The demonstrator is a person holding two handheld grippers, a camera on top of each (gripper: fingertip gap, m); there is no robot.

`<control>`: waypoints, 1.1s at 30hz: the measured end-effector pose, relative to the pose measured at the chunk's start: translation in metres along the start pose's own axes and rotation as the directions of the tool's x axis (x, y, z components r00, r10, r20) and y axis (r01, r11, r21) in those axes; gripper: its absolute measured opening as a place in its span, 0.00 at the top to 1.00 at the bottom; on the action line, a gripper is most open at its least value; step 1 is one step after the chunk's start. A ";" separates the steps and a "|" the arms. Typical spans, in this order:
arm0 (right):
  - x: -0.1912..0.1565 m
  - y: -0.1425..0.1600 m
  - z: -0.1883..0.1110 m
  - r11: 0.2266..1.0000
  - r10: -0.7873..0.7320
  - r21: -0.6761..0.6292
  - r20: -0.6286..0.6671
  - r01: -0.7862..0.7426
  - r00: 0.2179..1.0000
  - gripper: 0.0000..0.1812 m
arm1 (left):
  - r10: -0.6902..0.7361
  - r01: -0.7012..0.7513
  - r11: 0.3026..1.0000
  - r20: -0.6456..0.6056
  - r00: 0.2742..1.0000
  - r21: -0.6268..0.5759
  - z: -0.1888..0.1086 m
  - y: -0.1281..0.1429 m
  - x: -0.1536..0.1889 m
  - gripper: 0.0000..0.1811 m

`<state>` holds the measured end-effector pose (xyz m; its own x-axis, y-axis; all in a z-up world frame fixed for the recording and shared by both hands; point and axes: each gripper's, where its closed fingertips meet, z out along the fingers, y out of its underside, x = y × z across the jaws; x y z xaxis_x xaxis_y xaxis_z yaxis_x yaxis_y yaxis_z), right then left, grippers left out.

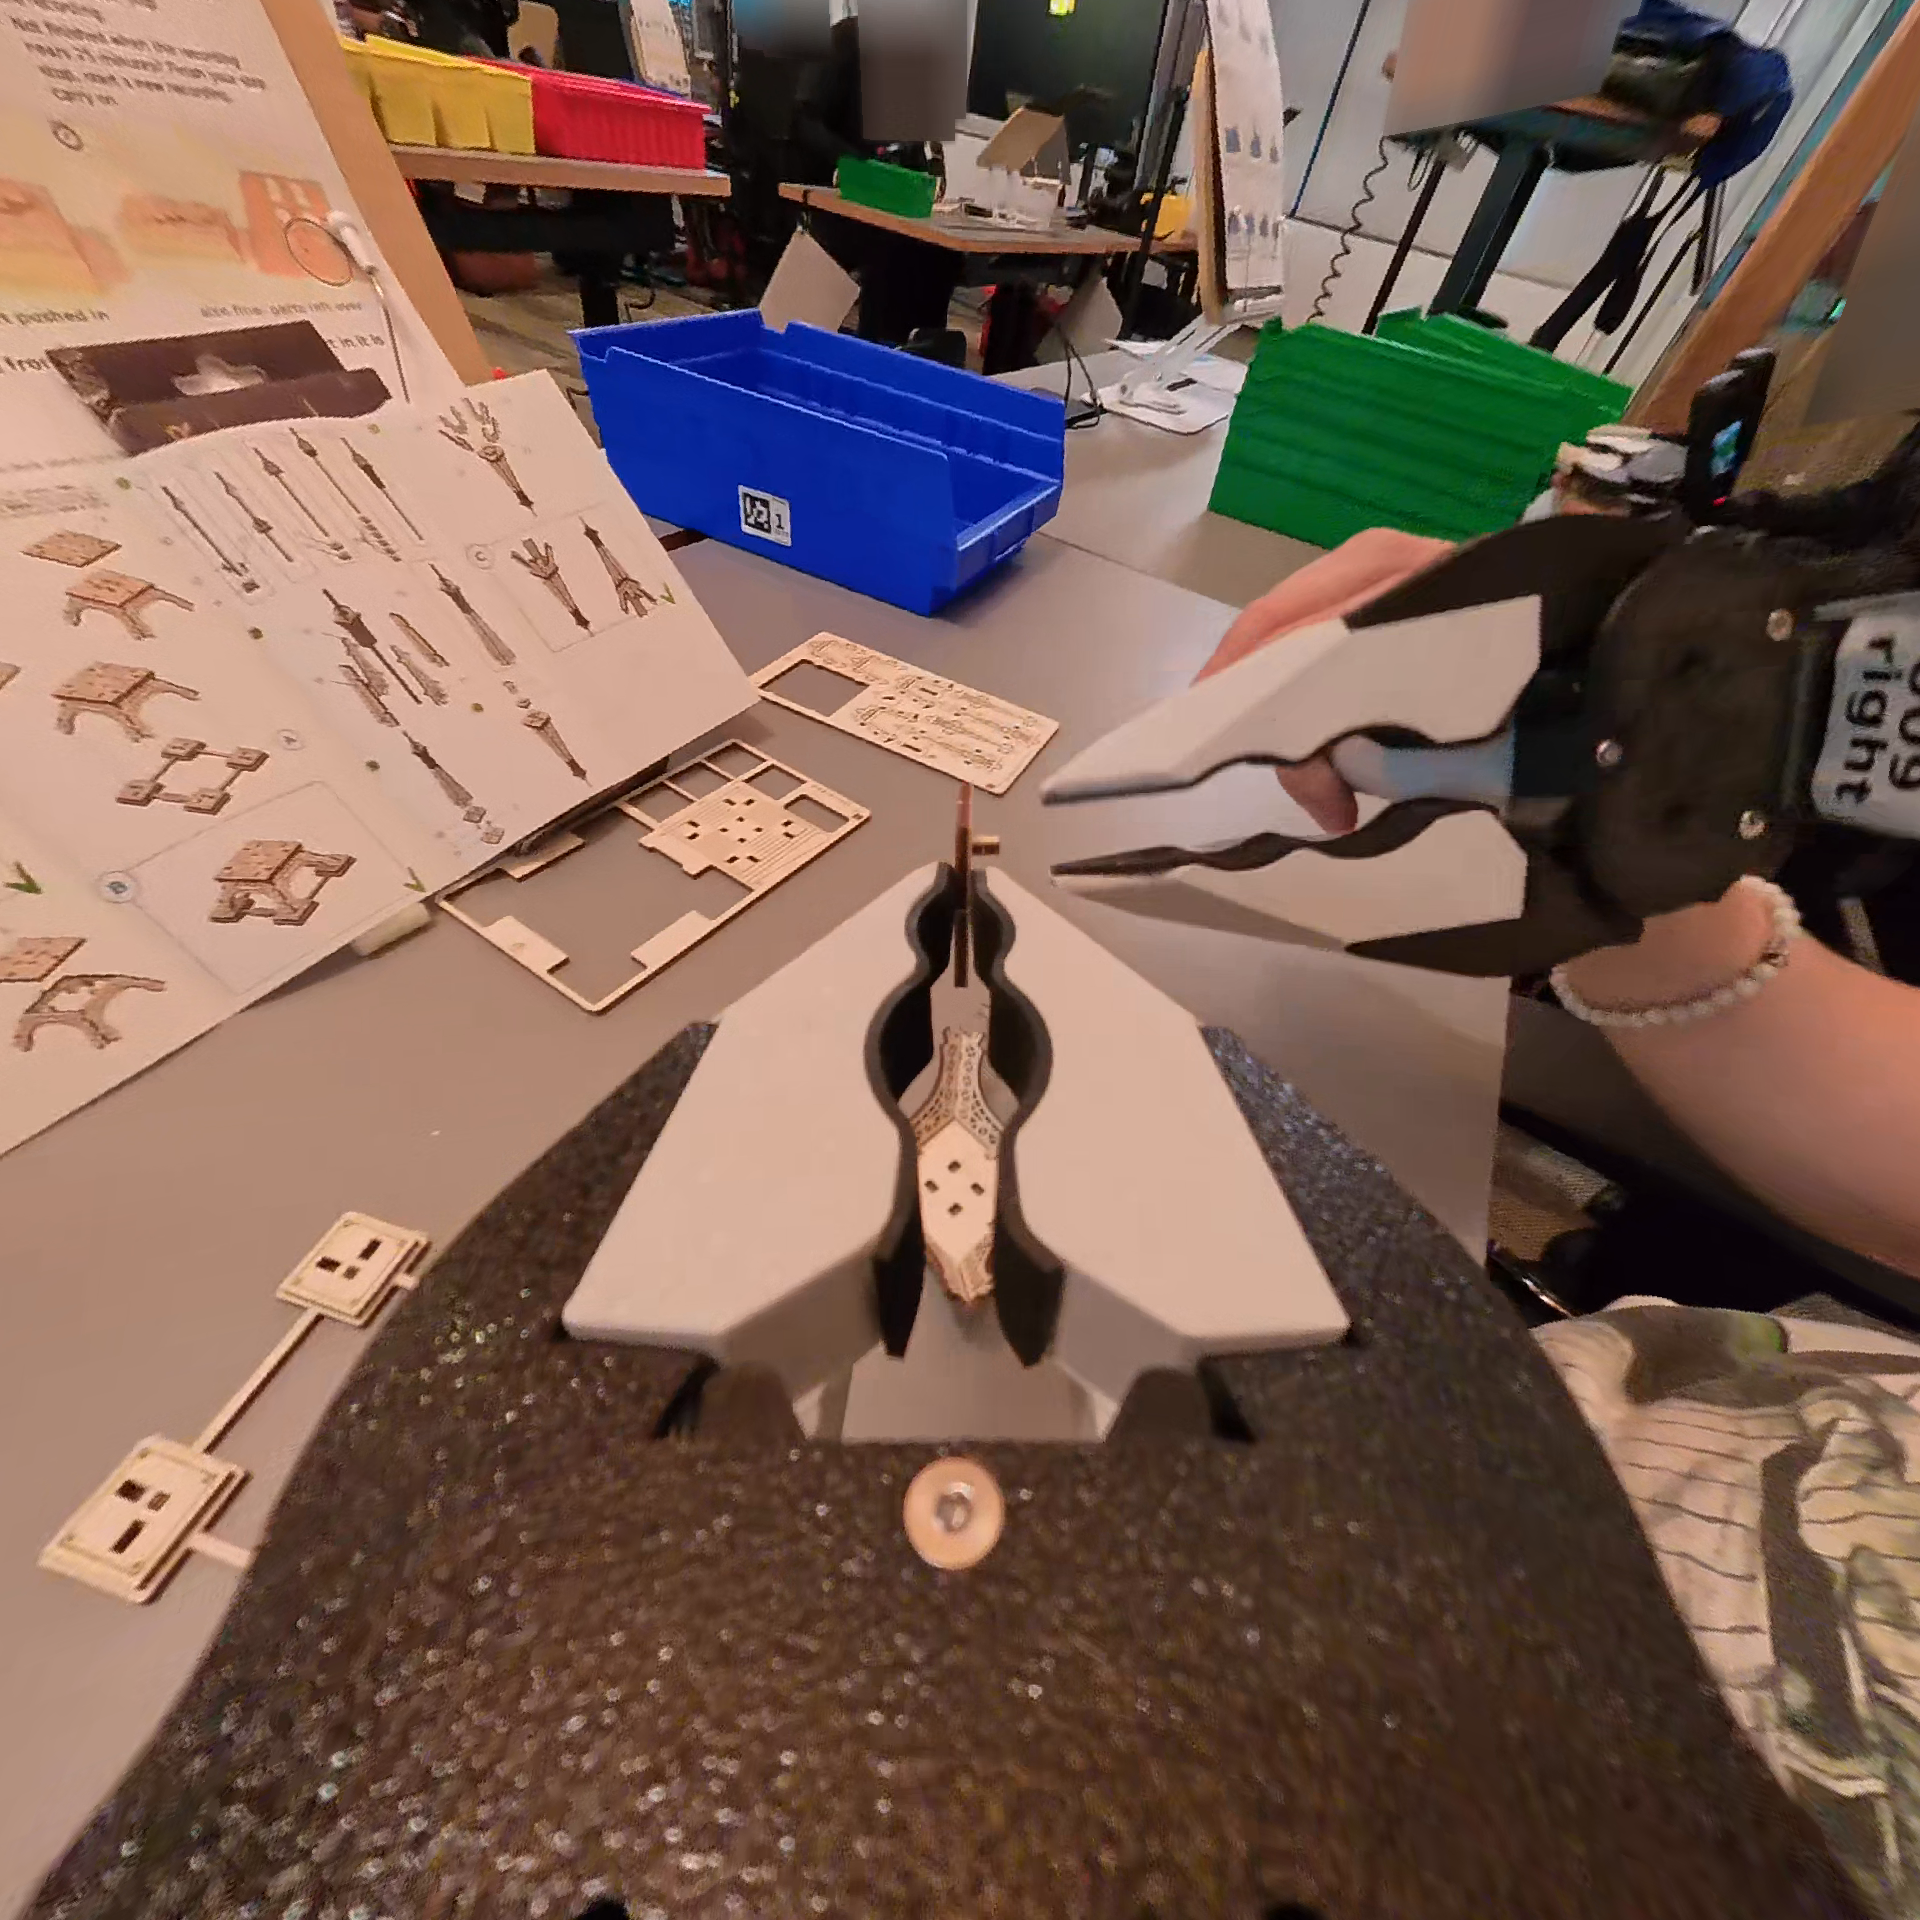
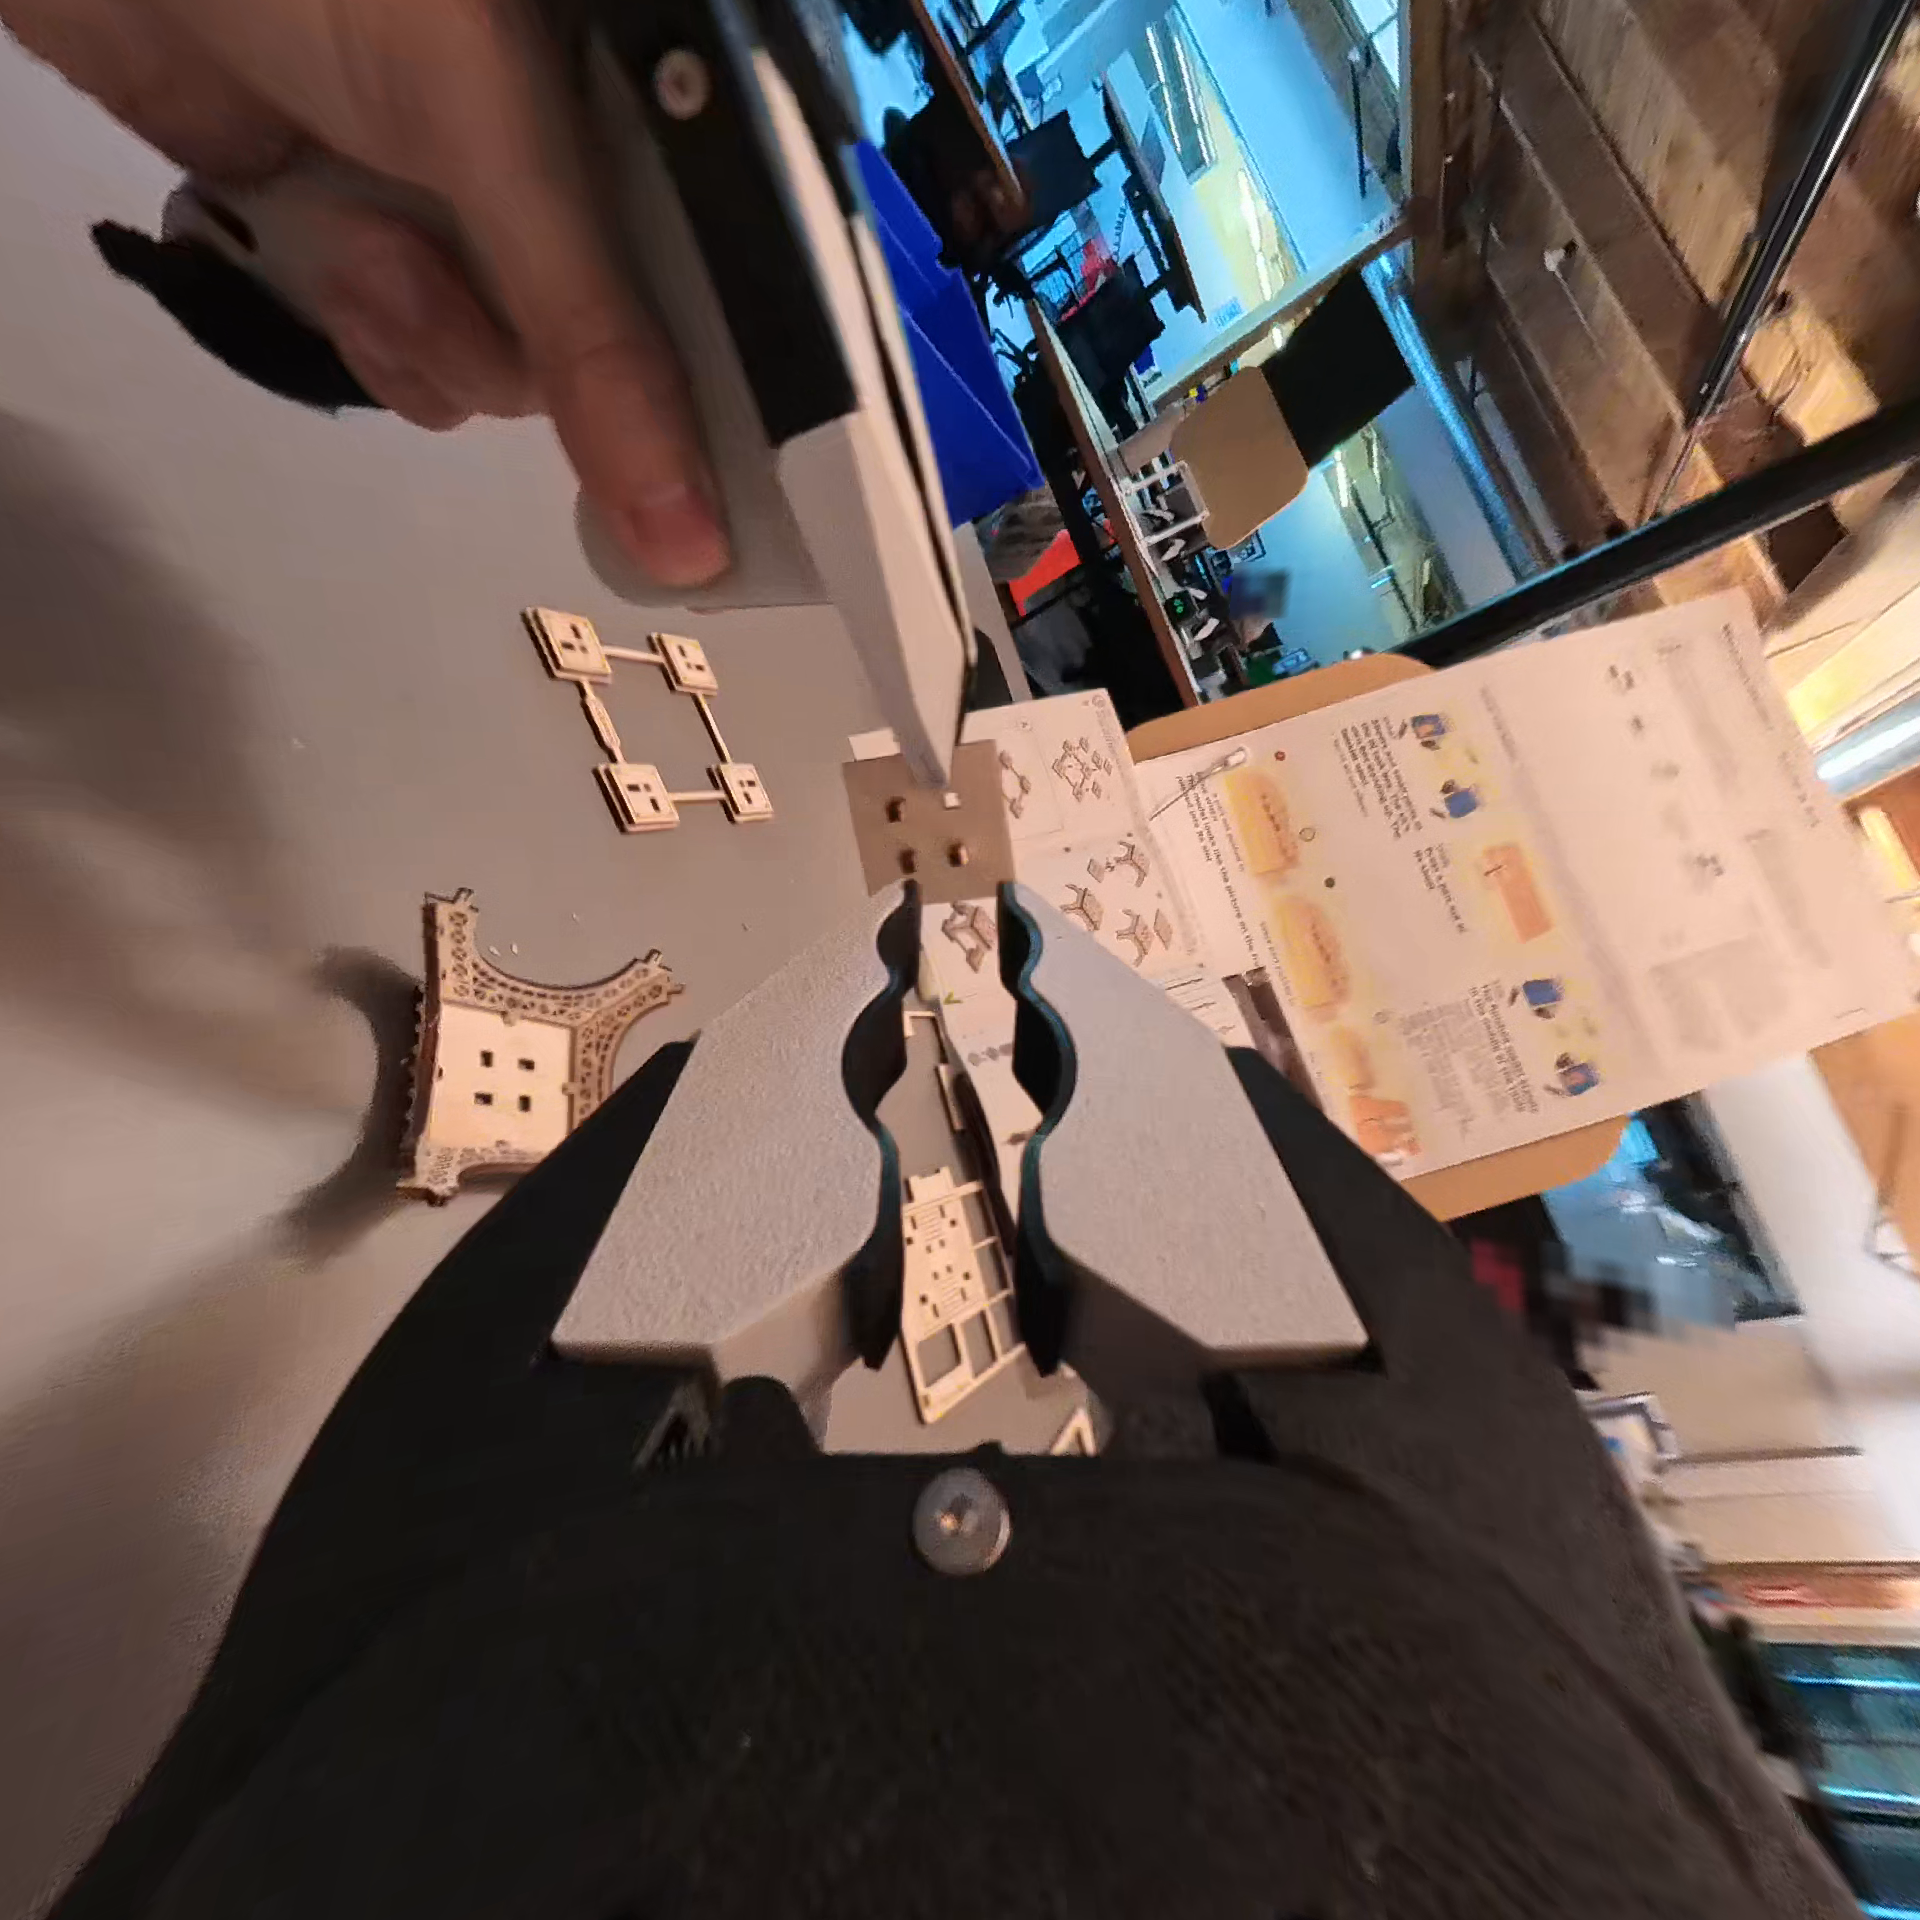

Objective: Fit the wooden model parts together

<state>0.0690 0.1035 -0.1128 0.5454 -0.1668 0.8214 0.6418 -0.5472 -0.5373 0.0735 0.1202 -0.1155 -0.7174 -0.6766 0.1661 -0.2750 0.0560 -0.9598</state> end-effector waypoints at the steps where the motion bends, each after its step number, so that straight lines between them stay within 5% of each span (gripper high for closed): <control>1: -0.002 0.001 0.001 0.999 -0.037 -0.021 0.001 0.037 0.999 0.96 | -0.004 0.004 1.000 -0.009 1.000 -0.002 0.000 0.000 0.002 1.00; 17: -0.001 -0.002 0.008 0.992 -0.115 -0.049 -0.022 0.113 0.993 1.00 | 0.026 -0.025 1.000 0.007 1.000 -0.019 -0.001 -0.001 0.006 1.00; 23: -0.001 -0.001 0.012 0.960 -0.264 -0.121 -0.079 0.253 0.961 1.00 | 0.071 -0.071 0.997 0.078 0.994 0.000 -0.001 -0.005 0.001 1.00; 28: 0.004 -0.003 0.010 0.986 -0.149 -0.088 -0.090 0.141 0.985 1.00 | 0.075 -0.074 0.997 0.064 0.995 -0.017 -0.002 -0.004 0.002 1.00; 33: -0.009 -0.004 0.012 0.955 -0.279 -0.122 -0.071 0.270 0.958 1.00 | 0.106 -0.101 0.992 0.049 0.993 -0.080 -0.005 0.004 0.002 0.98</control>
<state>0.0683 0.1175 -0.1198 0.3051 -0.0648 0.9501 0.6944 -0.6676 -0.2685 0.0678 0.1231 -0.1181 -0.7100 -0.7022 0.0525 -0.2515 0.1832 -0.9504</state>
